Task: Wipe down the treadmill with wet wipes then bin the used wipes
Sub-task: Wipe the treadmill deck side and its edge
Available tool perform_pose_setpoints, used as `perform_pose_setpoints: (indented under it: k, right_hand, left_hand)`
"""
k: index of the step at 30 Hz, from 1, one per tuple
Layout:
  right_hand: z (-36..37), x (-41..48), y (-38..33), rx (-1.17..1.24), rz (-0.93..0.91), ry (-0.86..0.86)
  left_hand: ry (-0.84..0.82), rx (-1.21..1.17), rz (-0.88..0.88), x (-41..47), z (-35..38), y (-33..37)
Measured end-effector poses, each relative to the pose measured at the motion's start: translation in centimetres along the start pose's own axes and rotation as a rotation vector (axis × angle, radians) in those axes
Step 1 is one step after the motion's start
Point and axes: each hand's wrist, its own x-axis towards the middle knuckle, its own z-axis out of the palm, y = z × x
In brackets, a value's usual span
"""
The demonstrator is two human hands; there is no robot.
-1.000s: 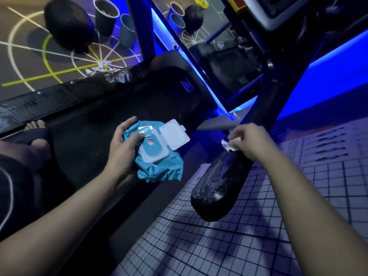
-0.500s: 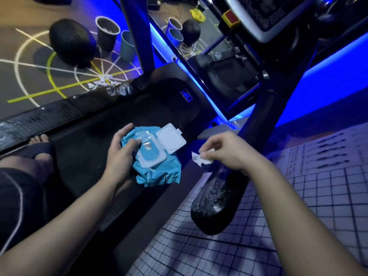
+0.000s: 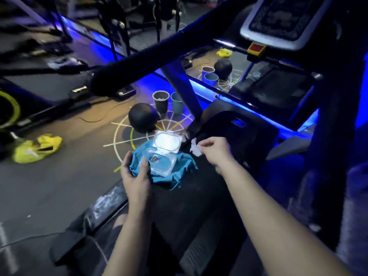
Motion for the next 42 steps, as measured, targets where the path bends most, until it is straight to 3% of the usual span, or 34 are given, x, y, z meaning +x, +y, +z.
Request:
perform_pose_setpoints:
  k: [3,6,10,15,19,23,26,29,34,39,42]
  right_hand:
    - [5.7,-0.3,3.8,0.240,0.185,0.019]
    - [9.3,0.2,8.0,0.327,0.436,0.070]
    - [12.5,2.8,12.6,0.327,0.667,0.083]
    - [16.7,8.1,13.6,0.268,0.770,0.006]
    - [20.5,16.3,9.2,0.216,0.653,-0.229]
    - [23.7,23.9,1.4,0.389,0.442,-0.130]
    - [24.3,25.8,-1.8,0.349,0.265,-0.081]
    - [22.8,23.2,-2.0,0.315,0.177,-0.108]
    - [19.1,14.9,-0.3,0.423,0.179,-0.138]
    - [12.0,5.9,-1.3,0.259,-0.218,0.044]
    - [8.0,0.0,-1.5,0.001,-0.436,-0.027]
  left_hand:
    - [0.074,0.112,0.110,-0.1,-0.1,2.3]
    - [0.128,0.138,0.061,1.7,-1.7,2.1]
    - [0.198,0.200,0.002,6.8,-4.6,1.1]
    - [0.215,0.216,-0.020,12.7,-4.5,0.9]
    - [0.227,0.227,0.000,18.0,-3.8,1.4]
    - [0.212,0.208,0.036,22.0,-2.9,1.8]
    - [0.201,0.196,0.032,23.2,-1.9,1.8]
    - [0.168,0.212,0.023,22.7,-0.9,1.5]
    - [0.102,0.268,0.029,19.0,0.6,1.0]
    - [0.030,0.394,0.055,12.6,2.1,1.8]
    - [-0.030,0.461,0.097,8.2,2.5,1.8]
